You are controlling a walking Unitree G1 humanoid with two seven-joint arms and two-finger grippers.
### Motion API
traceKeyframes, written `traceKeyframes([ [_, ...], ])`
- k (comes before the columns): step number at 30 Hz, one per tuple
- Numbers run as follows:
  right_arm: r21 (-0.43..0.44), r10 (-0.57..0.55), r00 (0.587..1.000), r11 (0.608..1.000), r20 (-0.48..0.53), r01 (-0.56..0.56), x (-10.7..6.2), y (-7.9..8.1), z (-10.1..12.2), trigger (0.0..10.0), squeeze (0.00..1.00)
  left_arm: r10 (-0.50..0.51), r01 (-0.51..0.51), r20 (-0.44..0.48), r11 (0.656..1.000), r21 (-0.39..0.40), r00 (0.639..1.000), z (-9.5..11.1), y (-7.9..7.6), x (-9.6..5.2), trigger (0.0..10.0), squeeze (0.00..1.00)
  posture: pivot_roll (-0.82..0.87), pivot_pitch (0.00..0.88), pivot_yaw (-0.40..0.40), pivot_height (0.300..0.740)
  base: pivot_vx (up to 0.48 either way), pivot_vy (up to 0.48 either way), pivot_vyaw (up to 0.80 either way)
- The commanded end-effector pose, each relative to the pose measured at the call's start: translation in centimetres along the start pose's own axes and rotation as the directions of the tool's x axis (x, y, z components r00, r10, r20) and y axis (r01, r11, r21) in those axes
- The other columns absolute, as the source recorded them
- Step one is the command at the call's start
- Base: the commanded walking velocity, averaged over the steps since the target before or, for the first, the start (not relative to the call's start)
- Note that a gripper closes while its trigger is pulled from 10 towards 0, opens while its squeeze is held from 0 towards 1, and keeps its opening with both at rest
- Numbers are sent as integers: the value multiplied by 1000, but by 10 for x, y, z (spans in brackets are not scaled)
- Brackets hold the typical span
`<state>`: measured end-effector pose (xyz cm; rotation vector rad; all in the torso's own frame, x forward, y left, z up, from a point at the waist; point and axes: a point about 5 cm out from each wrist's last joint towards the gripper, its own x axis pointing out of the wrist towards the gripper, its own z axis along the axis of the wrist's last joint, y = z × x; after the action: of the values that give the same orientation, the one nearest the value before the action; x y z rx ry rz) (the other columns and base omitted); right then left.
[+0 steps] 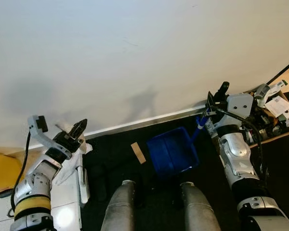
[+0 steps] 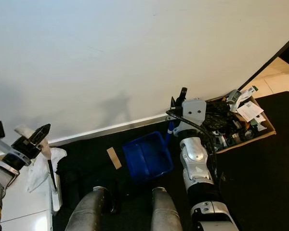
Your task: Sweep floor
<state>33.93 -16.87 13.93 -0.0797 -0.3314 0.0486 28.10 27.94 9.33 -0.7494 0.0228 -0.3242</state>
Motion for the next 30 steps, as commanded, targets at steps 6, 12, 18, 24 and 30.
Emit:
traceKeyframes([
  [6, -3, -32, 999, 999, 12, 32, -5, -10, 1, 10000, 0, 331, -292, 120, 920, -263, 936, -30, 13, -15, 10000, 0, 23, 365, 4, 740, 0, 0, 0],
  [12, 6, -28, 1000, 1000, 13, 28, -1, -5, 2, 10000, 0, 260, -166, 175, 891, -423, 950, -46, -19, 4, 10000, 0, 30, 360, -1, 740, 0, 0, 0],
  [18, 13, -30, 999, 999, 14, 30, 1, -4, 2, 10000, 0, 176, -57, 189, 859, -510, 966, -53, -46, 22, 10000, 0, 36, 359, 0, 740, 0, 0, 0],
  [24, 12, -40, 999, 999, 14, 39, 0, -6, 2, 10000, 0, 188, -51, 176, 810, -585, 966, -63, -64, 31, 10000, 0, 33, 363, 6, 740, 0, 0, 0],
  [30, 12, -44, 999, 999, 10, 44, -1, -7, 1, 10000, 0, 163, 10, 216, 777, -630, 963, -61, -87, 46, 10000, 0, 32, 365, 2, 740, 0, 0, 0],
])
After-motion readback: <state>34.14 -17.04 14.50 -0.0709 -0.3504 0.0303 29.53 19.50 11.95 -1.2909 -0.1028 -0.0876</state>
